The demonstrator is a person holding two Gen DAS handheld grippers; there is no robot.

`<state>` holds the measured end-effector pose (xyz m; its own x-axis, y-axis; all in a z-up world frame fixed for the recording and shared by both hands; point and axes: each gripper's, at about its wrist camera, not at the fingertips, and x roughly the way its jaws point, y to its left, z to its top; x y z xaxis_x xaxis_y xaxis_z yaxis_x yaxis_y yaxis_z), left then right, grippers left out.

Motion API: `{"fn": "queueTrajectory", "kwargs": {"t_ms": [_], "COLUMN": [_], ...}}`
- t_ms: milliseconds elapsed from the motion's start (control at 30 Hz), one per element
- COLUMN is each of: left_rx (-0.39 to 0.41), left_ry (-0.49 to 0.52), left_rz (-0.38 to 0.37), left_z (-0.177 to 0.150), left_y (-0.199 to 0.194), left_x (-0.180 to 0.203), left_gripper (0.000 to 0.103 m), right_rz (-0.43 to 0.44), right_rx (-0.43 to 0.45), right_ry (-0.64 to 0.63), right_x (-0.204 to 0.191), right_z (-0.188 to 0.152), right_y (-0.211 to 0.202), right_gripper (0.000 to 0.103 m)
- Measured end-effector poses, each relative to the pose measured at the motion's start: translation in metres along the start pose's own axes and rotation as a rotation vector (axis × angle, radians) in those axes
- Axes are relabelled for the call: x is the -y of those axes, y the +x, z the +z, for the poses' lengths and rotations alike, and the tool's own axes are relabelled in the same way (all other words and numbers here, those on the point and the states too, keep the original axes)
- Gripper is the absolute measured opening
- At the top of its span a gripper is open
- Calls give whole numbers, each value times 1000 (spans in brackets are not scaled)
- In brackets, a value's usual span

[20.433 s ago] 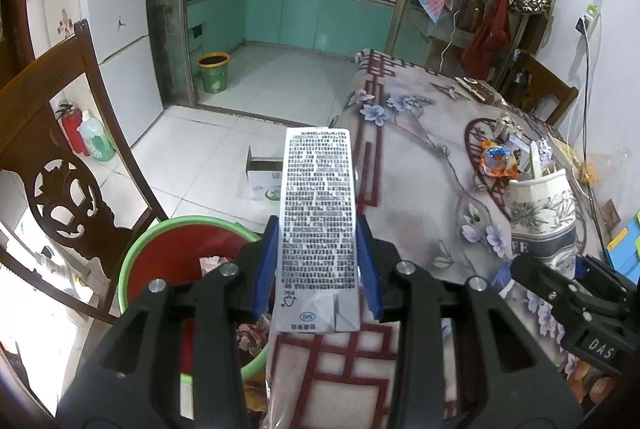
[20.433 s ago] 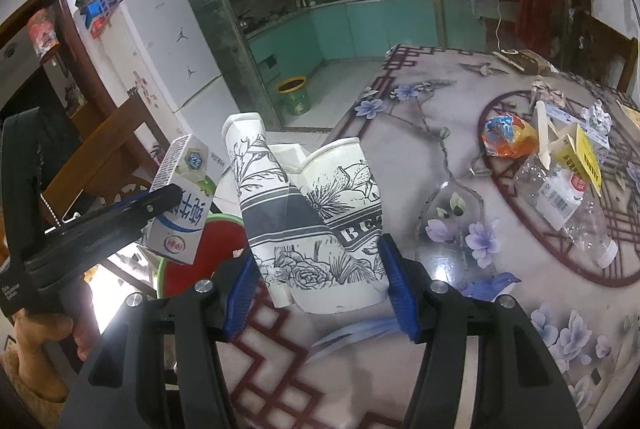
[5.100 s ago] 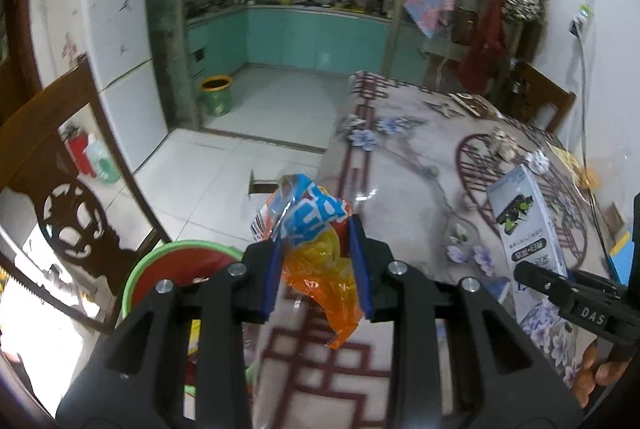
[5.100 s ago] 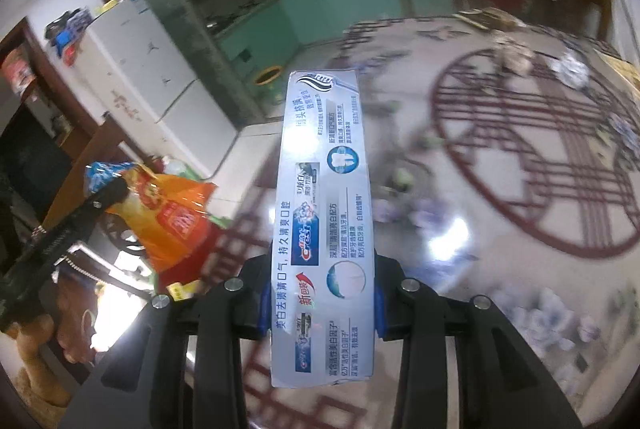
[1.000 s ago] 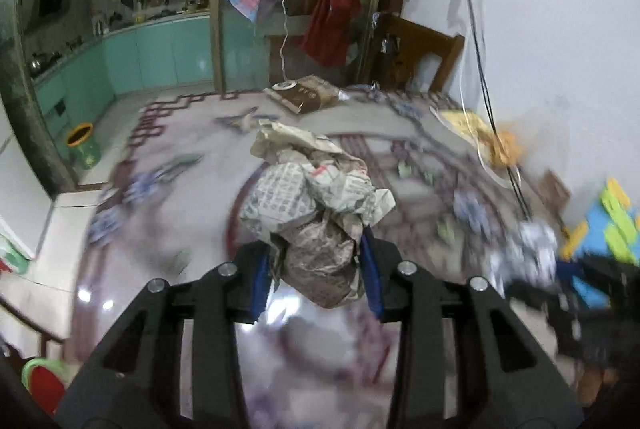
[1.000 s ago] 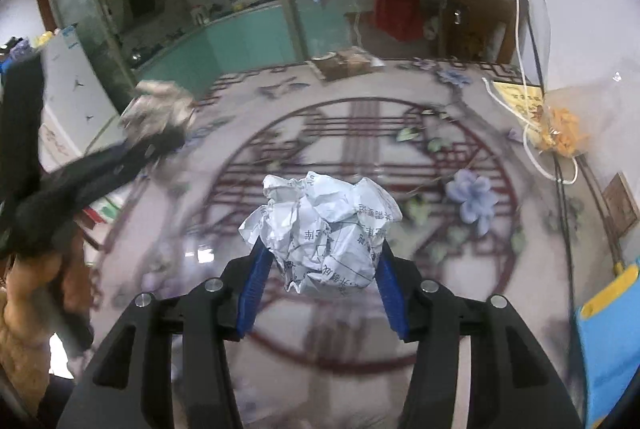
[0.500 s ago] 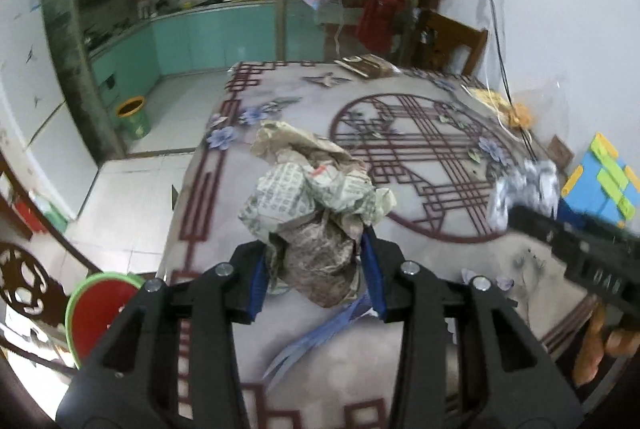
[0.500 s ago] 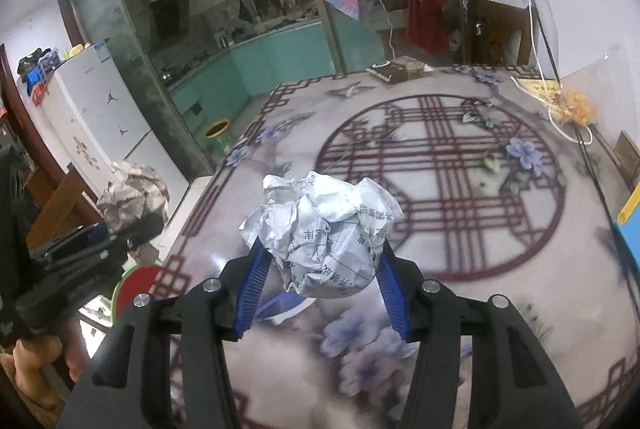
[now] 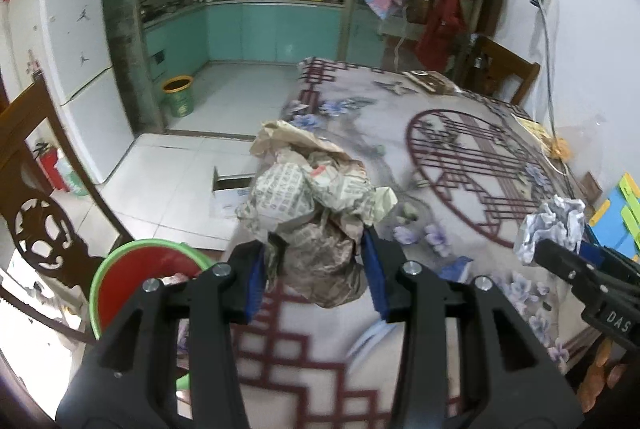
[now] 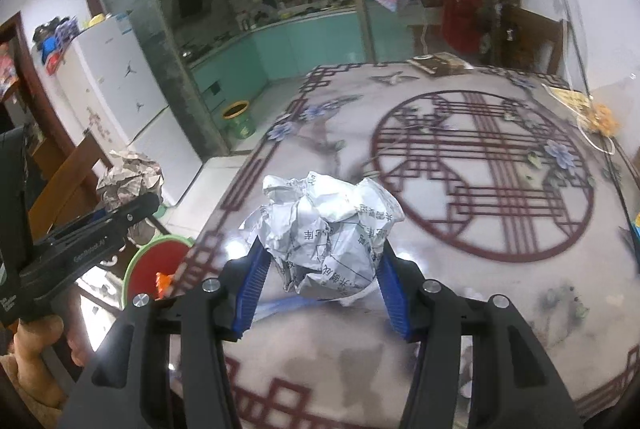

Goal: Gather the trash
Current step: 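Carry the foil ball and newspaper over the red bucket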

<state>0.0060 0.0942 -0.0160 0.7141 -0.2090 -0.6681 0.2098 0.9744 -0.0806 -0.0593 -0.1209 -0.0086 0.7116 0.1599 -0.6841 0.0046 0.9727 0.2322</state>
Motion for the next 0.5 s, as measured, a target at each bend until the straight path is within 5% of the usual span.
{"fn": "queueTrajectory", "kwargs": {"t_ms": [500], "left_rx": [-73], "left_ry": [-196], "left_rz": [98], "left_z": [-22], "left_y": [4], "left_x": [-102], "left_gripper": [41], "right_rz": [132], "right_rx": [-69], "right_ry": [-195], "right_x": [-109], "right_z": [-9], "right_y": [56], "right_gripper": [52]}}
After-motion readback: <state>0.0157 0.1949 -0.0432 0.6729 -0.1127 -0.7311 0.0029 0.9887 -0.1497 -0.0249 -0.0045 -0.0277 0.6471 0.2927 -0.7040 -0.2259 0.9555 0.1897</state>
